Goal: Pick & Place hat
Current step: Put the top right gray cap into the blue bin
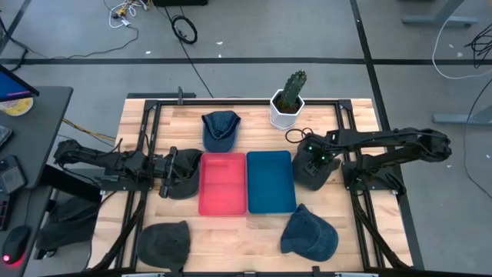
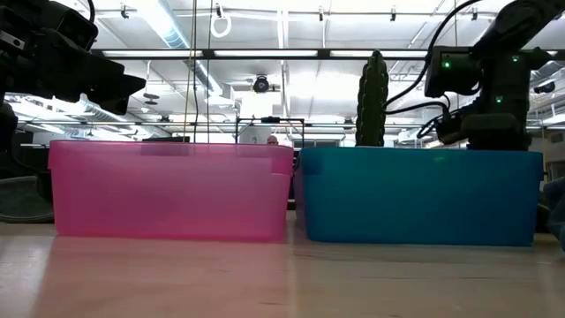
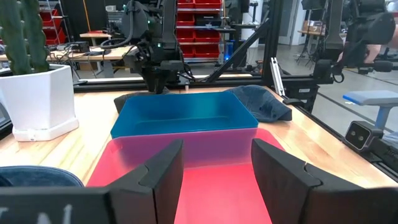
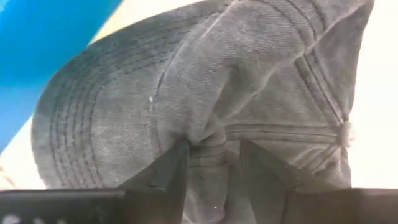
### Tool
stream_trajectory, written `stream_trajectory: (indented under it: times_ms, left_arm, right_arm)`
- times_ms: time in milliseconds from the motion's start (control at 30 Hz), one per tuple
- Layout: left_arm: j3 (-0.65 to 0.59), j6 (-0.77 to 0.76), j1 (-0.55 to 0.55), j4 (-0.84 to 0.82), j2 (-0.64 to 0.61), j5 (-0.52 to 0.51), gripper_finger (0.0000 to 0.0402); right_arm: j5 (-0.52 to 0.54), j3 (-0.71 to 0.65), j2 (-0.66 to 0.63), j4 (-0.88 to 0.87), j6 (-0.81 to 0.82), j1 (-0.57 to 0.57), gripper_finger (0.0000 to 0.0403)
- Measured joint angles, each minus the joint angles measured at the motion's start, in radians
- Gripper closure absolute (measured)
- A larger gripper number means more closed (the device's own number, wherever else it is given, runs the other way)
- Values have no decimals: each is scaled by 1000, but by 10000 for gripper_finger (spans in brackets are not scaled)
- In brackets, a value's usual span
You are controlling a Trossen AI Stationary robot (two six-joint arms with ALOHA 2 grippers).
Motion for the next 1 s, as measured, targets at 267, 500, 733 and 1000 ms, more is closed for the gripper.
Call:
stream_trajectory:
  times_ms: [267,500,733,1000]
  left_arm:
    - [0,0,0,0,0,0,209]
    - [0,0,0,0,0,0,209]
    - [0,0,0,0,0,0,209]
    - [0,0,0,0,0,0,209]
  right_arm:
    - [-126,0,-9,11,-27,1,291]
    - [-154,0,-9,12,-52,0,316]
    - [-181,0,-9,-36,-55,8,391]
    - [-72,107,-15,-214,-68,38,400]
